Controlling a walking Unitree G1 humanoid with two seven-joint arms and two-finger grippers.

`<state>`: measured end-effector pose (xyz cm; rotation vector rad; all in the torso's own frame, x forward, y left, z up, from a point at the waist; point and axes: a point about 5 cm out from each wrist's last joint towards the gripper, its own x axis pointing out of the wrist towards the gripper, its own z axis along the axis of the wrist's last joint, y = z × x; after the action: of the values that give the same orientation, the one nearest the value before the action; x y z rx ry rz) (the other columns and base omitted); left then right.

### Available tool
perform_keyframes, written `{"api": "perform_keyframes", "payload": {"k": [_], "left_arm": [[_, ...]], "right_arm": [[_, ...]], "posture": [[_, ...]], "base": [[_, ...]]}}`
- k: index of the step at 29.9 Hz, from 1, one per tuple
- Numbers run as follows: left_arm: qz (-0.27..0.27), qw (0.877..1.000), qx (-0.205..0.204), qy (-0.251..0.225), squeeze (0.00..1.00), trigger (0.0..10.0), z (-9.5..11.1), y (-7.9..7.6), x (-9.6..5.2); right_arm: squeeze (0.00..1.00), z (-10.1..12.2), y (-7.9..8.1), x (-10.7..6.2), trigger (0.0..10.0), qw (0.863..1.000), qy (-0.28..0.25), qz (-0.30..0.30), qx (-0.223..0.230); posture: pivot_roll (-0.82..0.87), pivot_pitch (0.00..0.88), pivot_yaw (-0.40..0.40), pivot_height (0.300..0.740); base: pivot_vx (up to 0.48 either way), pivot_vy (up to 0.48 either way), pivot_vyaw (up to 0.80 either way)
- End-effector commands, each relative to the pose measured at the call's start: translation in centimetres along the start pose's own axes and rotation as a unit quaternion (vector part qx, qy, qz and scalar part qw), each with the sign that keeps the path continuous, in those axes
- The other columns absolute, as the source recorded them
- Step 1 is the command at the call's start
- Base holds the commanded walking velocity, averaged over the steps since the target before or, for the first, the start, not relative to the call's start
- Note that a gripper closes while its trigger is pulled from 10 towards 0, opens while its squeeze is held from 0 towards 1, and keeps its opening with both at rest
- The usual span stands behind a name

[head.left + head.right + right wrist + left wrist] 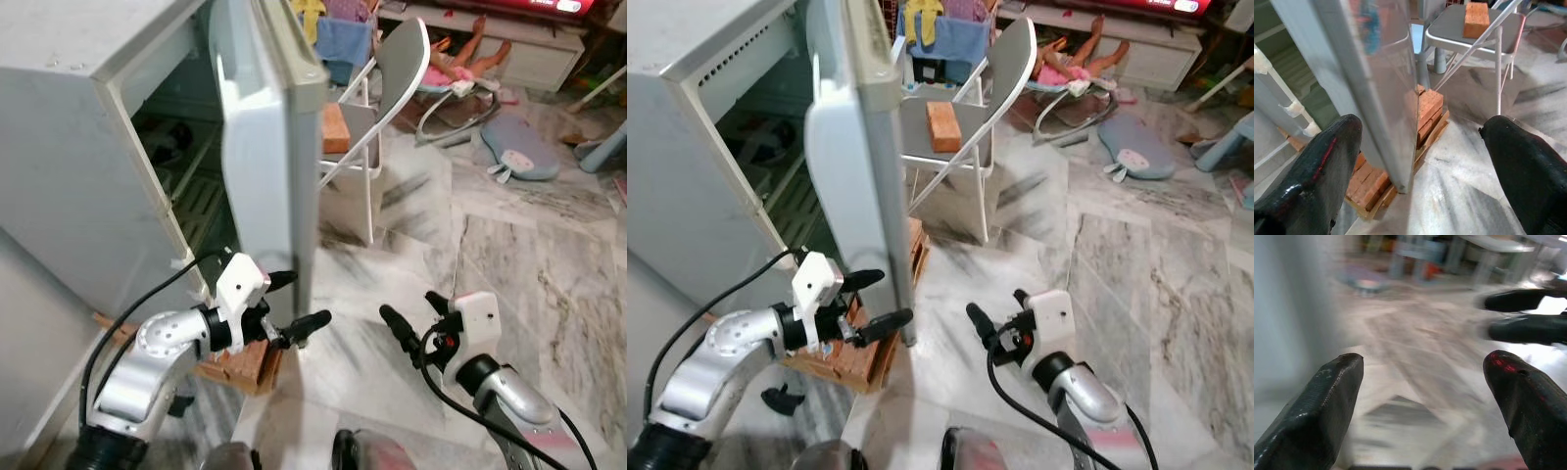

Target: Restocking fridge

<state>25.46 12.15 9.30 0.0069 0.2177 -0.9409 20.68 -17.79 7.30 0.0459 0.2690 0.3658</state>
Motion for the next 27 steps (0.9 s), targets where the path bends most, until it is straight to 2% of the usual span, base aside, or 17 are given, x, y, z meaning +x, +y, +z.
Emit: {"api": "perform_keyframes", "payload": {"k": [1, 4, 9, 17, 25, 27], "left_arm": [[0.060, 0.998, 0.002, -0.010, 0.00, 10.0, 0.5, 1.8, -0.6], [0.103, 0.995, -0.011, -0.008, 0.00, 10.0, 0.7, 3.0, -1.6], [0.124, 0.992, -0.019, 0.001, 0.00, 10.0, -0.2, 3.7, -2.5], [0.126, 0.992, -0.024, 0.000, 0.00, 10.0, -1.1, 3.1, -2.2], [0.128, 0.992, -0.025, 0.002, 0.00, 10.0, -1.4, 3.1, -1.9], [0.130, 0.991, -0.024, 0.002, 0.00, 10.0, -1.4, 3.2, -1.9]], "right_arm": [[0.00, -0.1, -0.2, 0.1, 10.0, 1.000, -0.001, -0.011, -0.007], [0.00, 0.0, -0.4, 0.3, 10.0, 1.000, -0.006, -0.024, -0.010], [0.00, -0.1, -0.6, 0.6, 10.0, 0.999, -0.006, -0.042, -0.013], [0.00, -0.1, -0.7, 1.1, 10.0, 0.999, -0.010, -0.049, -0.019], [0.00, 0.0, -0.8, 1.4, 10.0, 0.998, -0.014, -0.052, -0.024], [0.00, 0.0, -0.8, 1.4, 10.0, 0.998, -0.016, -0.052, -0.024]], "posture": [[0.05, 0.055, -0.005, 0.740], [0.05, 0.052, -0.004, 0.740], [0.05, 0.051, -0.003, 0.740], [0.06, 0.046, -0.007, 0.740], [0.05, 0.042, -0.009, 0.740], [0.05, 0.042, -0.009, 0.740]], "base": [[0.000, 0.000, 0.00], [0.000, 0.000, 0.00], [0.000, 0.000, -0.17], [0.000, -0.353, -0.44], [0.000, -0.425, -0.76], [0.244, -0.409, 0.00]]}}
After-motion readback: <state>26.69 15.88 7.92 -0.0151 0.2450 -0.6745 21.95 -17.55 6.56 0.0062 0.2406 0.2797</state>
